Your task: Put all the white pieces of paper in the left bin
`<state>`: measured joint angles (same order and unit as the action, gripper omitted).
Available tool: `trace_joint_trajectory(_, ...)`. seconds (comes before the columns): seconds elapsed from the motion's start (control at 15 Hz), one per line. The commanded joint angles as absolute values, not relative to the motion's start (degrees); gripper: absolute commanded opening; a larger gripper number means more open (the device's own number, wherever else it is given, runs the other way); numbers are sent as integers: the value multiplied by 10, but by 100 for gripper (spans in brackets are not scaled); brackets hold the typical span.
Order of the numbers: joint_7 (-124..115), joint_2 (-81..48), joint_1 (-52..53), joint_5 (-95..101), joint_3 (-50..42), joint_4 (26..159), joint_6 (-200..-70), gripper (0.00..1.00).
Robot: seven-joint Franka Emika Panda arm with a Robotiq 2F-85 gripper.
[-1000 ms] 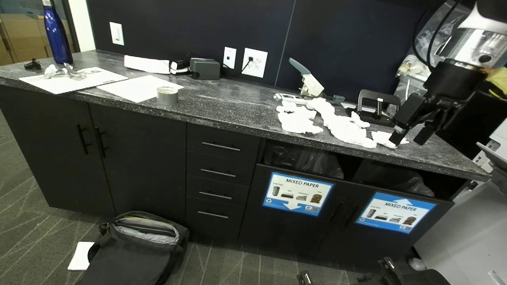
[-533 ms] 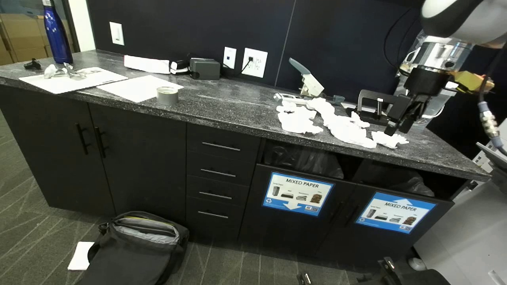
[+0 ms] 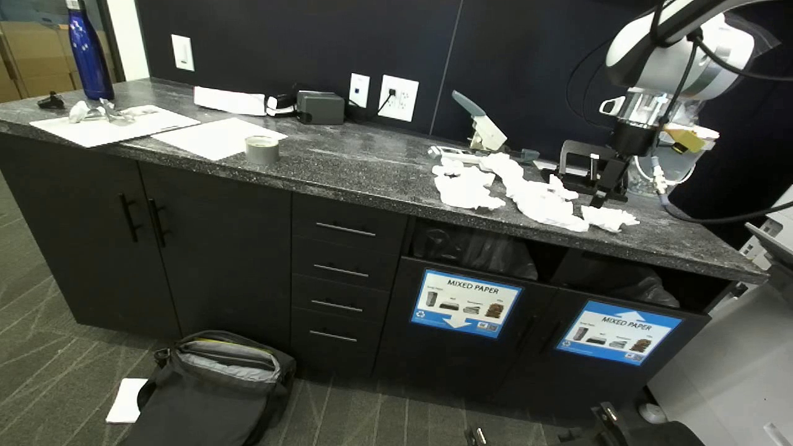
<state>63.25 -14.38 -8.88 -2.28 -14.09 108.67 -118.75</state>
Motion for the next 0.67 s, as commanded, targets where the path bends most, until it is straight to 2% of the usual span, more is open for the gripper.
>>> trace_joint_trajectory(0.0, 713, -255, -156, -81, -98, 944, -1155, 100)
trace_joint_trajectory(0.6, 757, -382, -206, -79, -35, 810, -1145, 100)
